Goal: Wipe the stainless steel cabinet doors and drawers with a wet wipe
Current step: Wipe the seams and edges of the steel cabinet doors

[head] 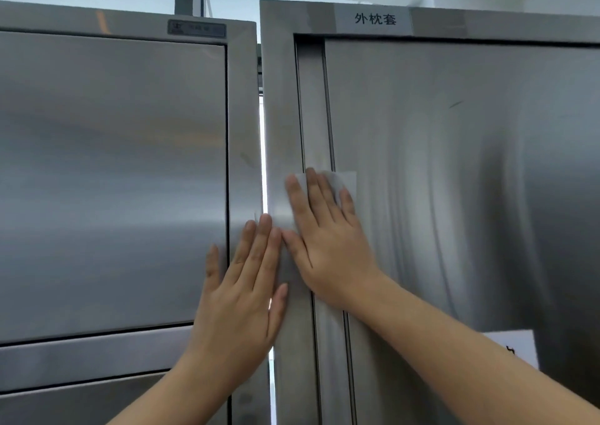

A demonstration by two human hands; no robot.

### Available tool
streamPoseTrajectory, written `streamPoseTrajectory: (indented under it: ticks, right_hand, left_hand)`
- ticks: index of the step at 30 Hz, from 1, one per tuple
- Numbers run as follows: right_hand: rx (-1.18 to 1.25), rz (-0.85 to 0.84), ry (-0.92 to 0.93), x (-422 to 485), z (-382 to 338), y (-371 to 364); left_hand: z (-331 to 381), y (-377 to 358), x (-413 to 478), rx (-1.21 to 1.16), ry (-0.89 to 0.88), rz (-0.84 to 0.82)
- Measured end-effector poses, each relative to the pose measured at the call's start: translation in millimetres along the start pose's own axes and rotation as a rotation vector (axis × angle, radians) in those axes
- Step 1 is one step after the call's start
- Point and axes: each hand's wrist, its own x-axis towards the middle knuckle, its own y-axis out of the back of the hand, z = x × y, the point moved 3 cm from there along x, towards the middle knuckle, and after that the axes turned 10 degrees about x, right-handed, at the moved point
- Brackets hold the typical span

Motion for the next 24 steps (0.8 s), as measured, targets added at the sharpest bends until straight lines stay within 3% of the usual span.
streamPoseTrajectory:
  ticks: [9, 18, 24]
  right_hand:
    - [-0.012, 0.063, -0.1, 48, 9, 9]
    - [0.094, 0.072, -0.129, -95, -32, -34]
    - [0.092, -0.028, -0.138, -90, -30, -26]
  left_hand:
    - [5, 1, -16, -0.007, -0.011, -0.038]
    - [20, -3, -63, 0.022, -0.025, -0.086]
    - [33, -2, -108, 0.002, -0.033, -0.141]
